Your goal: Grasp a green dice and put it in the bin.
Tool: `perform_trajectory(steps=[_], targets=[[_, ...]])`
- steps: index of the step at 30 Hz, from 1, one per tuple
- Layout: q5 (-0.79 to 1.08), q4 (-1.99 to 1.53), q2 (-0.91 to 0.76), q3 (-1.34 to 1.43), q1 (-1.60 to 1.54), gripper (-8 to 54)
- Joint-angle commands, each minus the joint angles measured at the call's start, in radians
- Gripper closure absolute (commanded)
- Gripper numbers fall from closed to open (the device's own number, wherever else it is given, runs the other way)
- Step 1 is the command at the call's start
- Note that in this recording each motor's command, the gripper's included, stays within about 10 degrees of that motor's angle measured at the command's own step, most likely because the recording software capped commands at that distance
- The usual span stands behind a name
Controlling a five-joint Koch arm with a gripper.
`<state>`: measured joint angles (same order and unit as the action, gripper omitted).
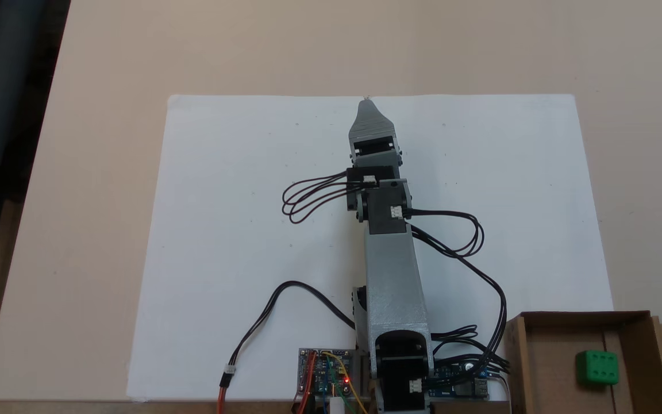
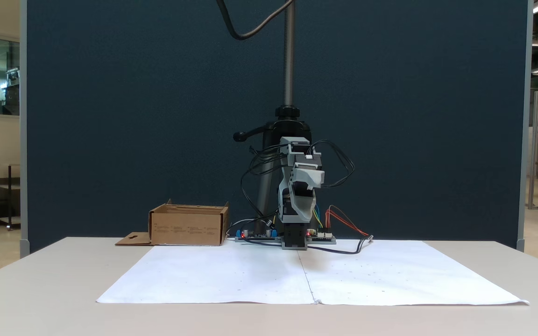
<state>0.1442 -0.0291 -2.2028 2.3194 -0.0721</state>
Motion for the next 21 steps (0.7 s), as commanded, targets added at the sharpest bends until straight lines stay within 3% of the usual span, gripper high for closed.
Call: perform_trajectory(steps=[1,9,21], targets=[[0.069,0.164,-0.048,0.018,0.015,1.2],[0.069,0.412,-0.155,0.196,0.08,1.3],[0.072,0.785,-0.163,0.408,0.084,1.1]])
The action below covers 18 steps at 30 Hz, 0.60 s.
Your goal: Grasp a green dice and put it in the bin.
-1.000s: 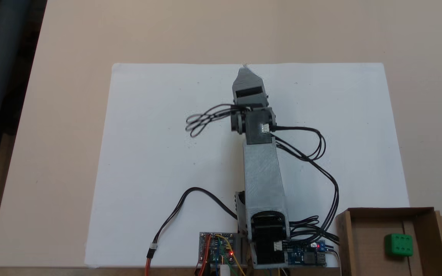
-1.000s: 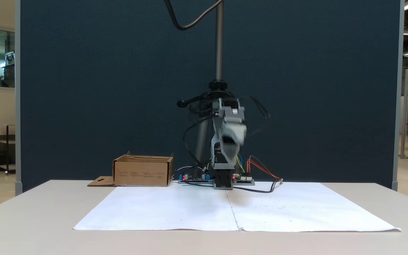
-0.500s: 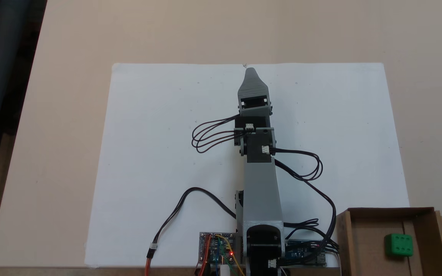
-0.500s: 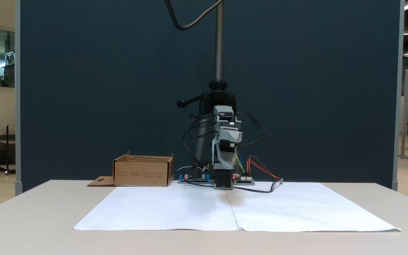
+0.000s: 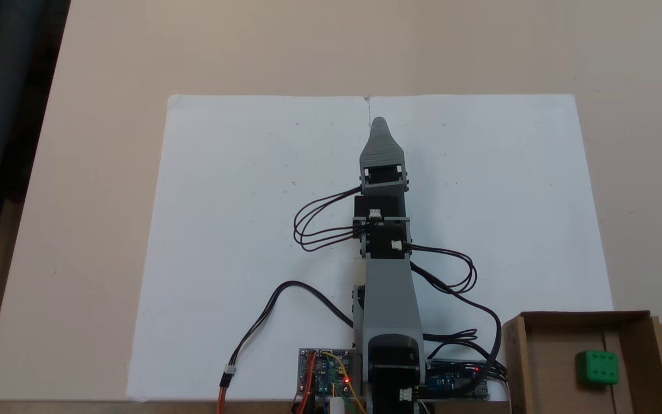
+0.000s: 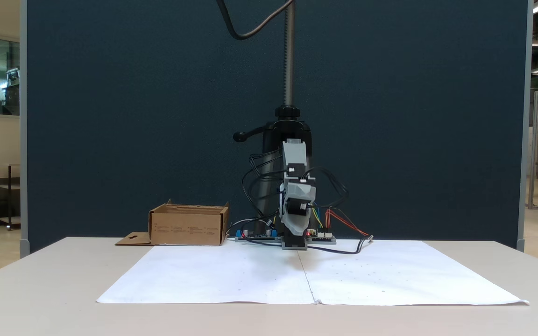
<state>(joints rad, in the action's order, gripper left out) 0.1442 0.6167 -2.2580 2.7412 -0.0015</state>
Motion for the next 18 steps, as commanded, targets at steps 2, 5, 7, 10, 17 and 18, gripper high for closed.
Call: perform_trajectory(steps=[2,5,7,10,17,18], targets=[[0.072,0.199,-0.109,0.002,0.014,1.0],[0.072,0.296,-0.109,0.035,0.012,0.9],[0.072,0.363,-0.11,0.069,0.006,1.0],[0.069,0.46,-0.11,0.13,-0.005,0.9],[0.067,0.667,-0.11,0.267,-0.008,1.0],[0.069,0.695,-0.112,0.282,-0.008,1.1]])
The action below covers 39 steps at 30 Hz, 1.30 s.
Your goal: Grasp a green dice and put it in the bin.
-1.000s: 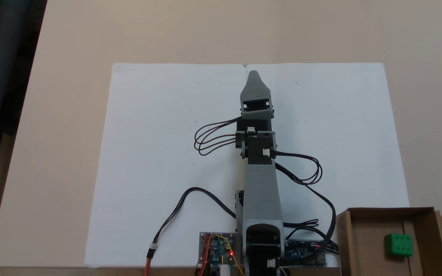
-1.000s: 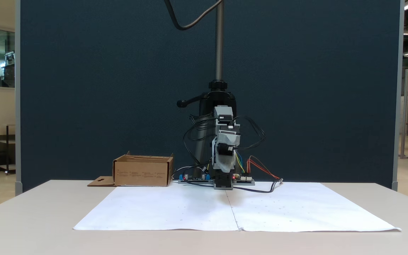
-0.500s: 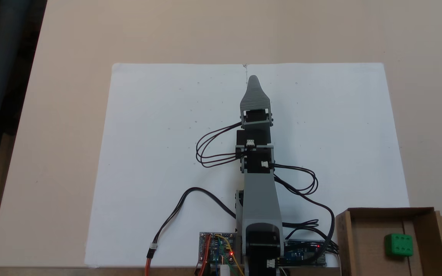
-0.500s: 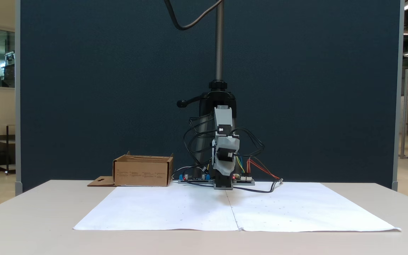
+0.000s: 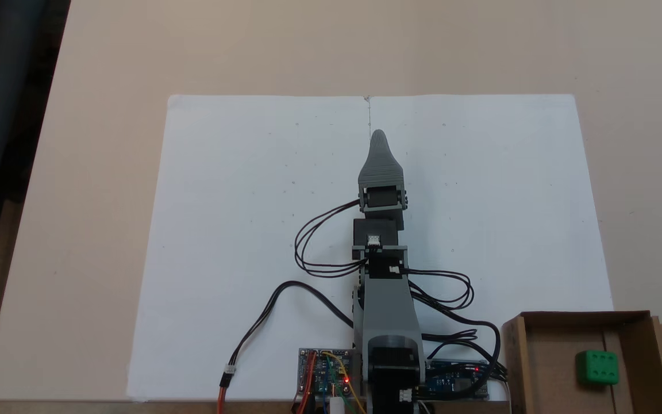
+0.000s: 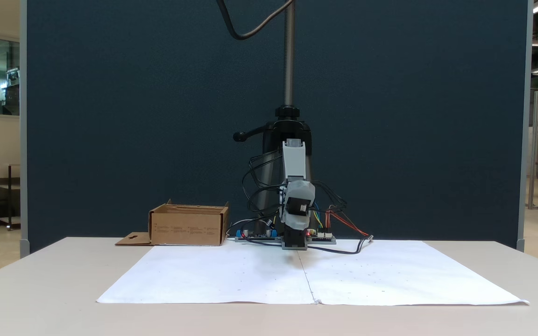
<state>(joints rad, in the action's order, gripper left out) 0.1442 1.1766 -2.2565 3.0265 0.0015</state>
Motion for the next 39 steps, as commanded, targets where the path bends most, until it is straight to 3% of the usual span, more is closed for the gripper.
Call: perform_trajectory(steps=[1,6,14,39], targets=[[0.069,0.165,-0.114,0.011,-0.011,1.1],[0.058,0.27,-0.114,0.052,-0.008,1.4],[-0.141,0.35,-0.115,0.1,-0.008,0.2],[-0.137,0.318,-0.109,0.1,0.012,0.3]])
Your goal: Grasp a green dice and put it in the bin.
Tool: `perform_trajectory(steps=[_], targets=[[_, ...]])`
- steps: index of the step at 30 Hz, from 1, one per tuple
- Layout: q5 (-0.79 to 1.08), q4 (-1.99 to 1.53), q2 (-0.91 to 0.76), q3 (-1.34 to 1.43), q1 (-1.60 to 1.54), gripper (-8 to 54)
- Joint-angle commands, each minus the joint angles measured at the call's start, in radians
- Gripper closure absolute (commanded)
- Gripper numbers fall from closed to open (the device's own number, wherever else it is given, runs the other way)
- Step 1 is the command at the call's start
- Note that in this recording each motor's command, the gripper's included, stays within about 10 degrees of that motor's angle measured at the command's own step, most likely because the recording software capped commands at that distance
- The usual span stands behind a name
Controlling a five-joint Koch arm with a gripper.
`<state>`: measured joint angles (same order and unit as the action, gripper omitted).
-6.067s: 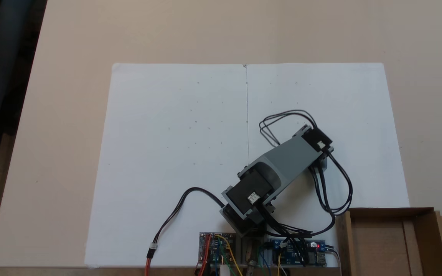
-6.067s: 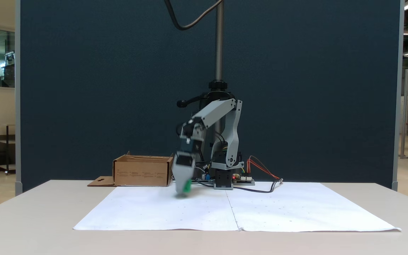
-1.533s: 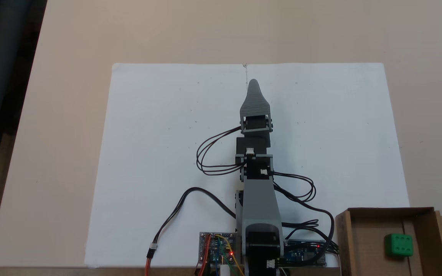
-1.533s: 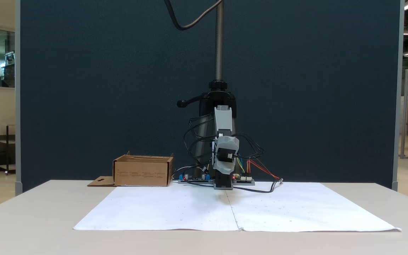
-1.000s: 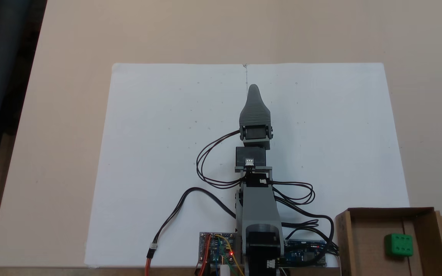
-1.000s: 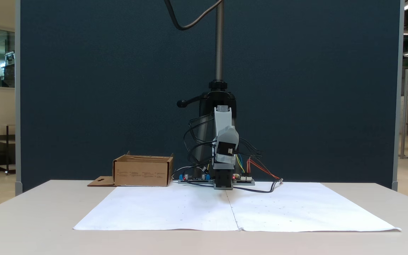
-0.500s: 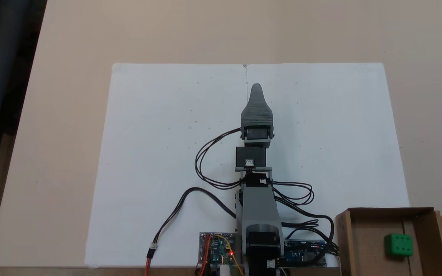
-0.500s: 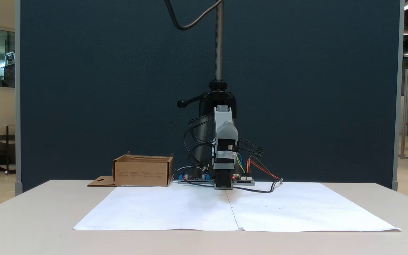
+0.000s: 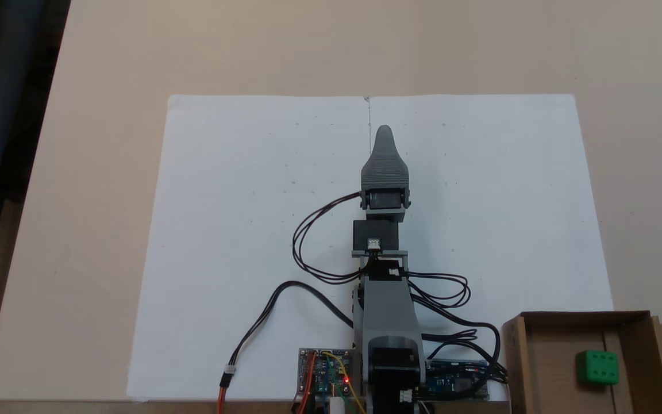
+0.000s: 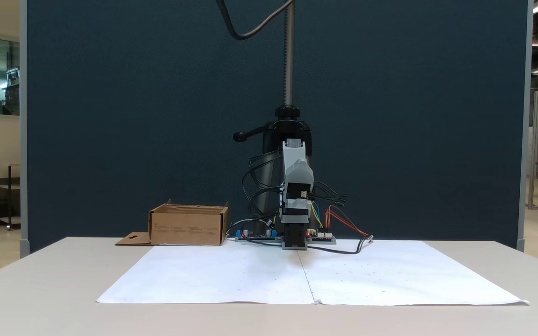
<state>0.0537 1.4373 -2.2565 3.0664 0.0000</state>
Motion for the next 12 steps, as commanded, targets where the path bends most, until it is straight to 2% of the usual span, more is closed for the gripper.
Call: perform_trajectory(steps=[1,12], targets=[[-0.048,0.057,-0.107,0.06,0.012,0.3],[-0.051,0.06,-0.109,0.06,0.006,0.3]])
